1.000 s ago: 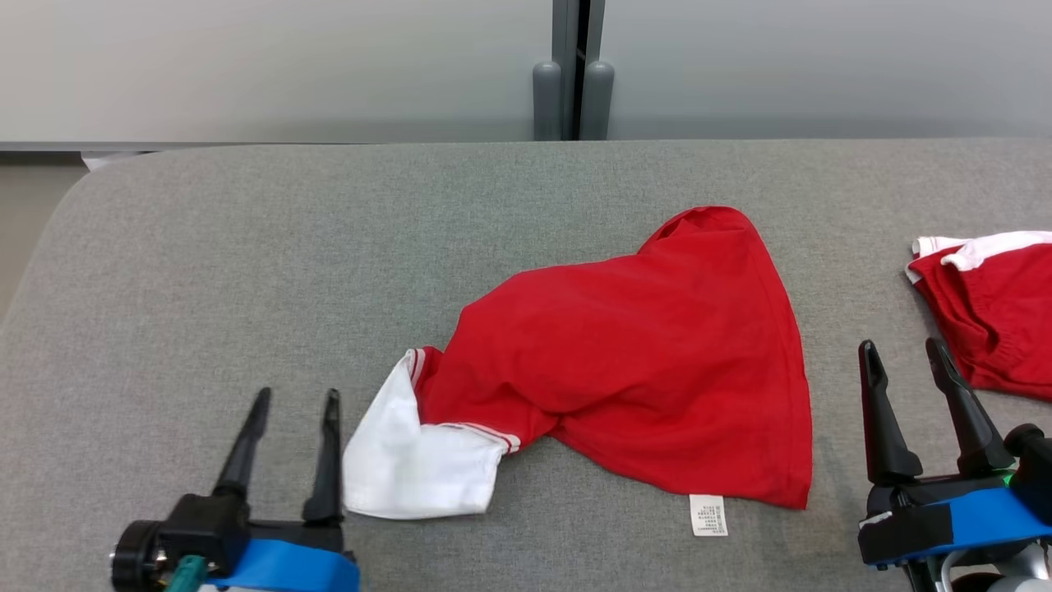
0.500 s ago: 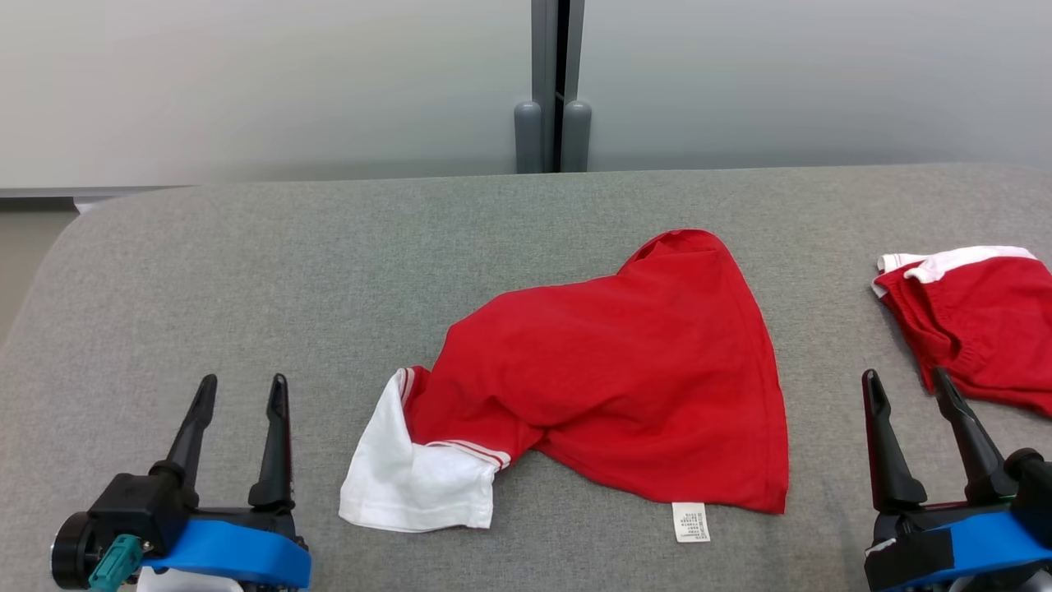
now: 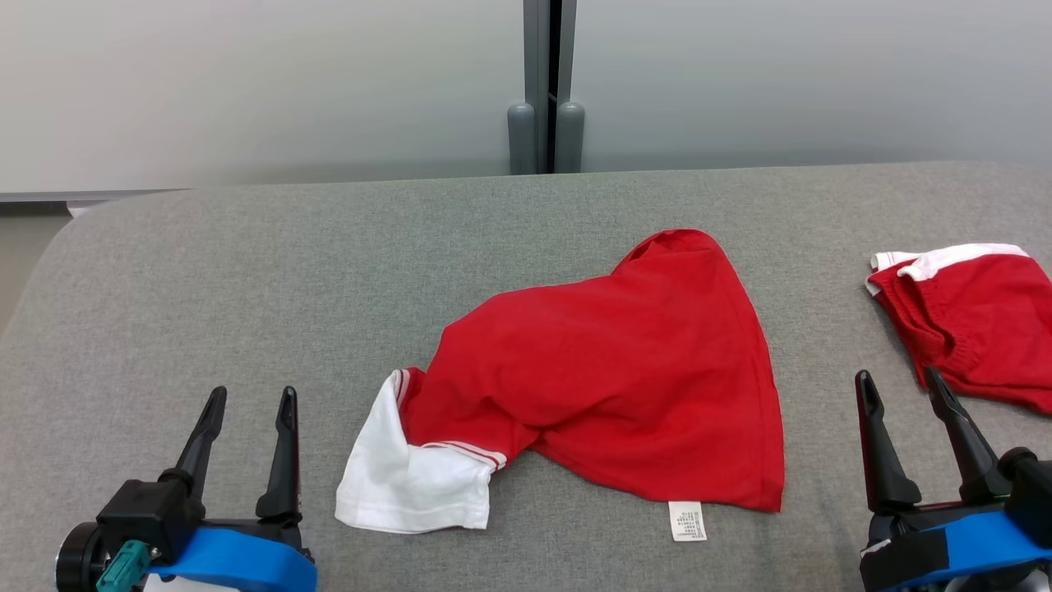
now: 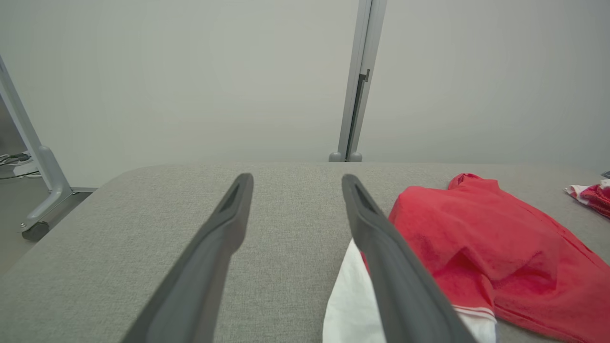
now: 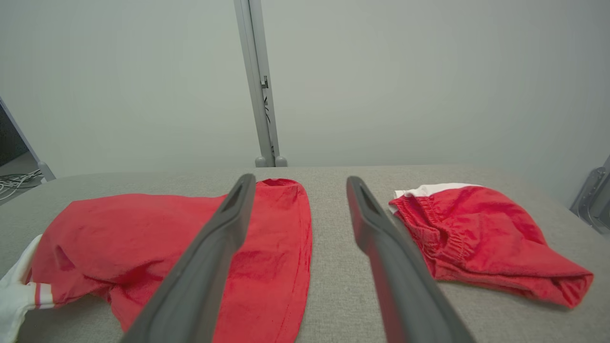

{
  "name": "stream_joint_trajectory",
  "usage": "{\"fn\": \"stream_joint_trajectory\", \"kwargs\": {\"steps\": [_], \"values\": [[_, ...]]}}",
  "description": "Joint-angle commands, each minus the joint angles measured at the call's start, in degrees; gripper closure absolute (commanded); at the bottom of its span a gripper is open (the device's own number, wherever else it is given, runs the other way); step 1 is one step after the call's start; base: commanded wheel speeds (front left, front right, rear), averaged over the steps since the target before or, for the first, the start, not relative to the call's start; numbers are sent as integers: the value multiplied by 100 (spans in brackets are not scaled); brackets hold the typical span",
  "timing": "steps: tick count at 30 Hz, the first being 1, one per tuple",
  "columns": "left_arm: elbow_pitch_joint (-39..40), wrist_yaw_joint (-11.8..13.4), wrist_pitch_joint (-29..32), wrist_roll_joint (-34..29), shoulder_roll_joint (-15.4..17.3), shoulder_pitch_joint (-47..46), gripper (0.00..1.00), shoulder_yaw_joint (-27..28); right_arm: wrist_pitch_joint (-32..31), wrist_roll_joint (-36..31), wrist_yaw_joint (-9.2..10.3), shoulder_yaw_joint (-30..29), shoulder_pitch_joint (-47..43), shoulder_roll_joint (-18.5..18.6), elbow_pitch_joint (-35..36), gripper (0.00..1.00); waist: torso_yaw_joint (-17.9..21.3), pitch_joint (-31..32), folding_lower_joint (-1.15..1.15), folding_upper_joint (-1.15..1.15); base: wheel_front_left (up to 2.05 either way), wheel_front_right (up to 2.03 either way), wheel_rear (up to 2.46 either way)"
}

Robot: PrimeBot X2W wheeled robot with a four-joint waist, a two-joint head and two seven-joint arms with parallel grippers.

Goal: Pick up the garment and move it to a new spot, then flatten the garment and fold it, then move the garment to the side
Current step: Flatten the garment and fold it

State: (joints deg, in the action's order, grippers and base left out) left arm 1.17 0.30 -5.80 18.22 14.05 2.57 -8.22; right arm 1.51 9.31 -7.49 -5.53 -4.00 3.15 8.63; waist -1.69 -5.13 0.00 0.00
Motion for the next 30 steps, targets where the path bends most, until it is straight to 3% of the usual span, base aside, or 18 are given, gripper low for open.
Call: {"fn": "stream_joint_trajectory", "kwargs": {"steps": [1, 6, 20, 21, 22, 23, 30], "values": [[48, 31, 47, -30, 45, -49, 0, -32, -16, 6, 0, 3, -16, -10, 30, 0, -9, -27, 0, 0, 0, 0, 0], [-202, -91, 319, 2, 50, -232, 0, -219, -42, 11, 0, 92, 43, -14, -19, 0, -4, -183, 0, 0, 0, 0, 0], [-2744, -665, 633, 502, -147, -760, 0, -761, 70, 117, 0, 141, 195, -21, -364, 0, 142, -542, 0, 0, 0, 0, 0], [-2886, -680, 672, 525, -148, -799, 24, -801, 66, 116, 0, 125, 194, -22, -396, 0, 153, -547, 0, 0, 0, 0, 0], [-3007, -695, 688, 556, -148, -834, 66, -837, 58, 106, 0, 106, 176, -22, -446, 0, 167, -552, 0, 0, 0, 0, 0], [-3094, -711, 693, 581, -155, -868, 100, -877, 50, 79, 0, 80, 137, -23, -495, 0, 175, -555, 0, 0, 0, 0, 0], [-3437, -754, 519, 704, -165, -1024, 100, -1050, -80, 103, 0, 268, -226, -21, -1065, 0, 158, -591, 0, 0, 0, 0, 0]]}}
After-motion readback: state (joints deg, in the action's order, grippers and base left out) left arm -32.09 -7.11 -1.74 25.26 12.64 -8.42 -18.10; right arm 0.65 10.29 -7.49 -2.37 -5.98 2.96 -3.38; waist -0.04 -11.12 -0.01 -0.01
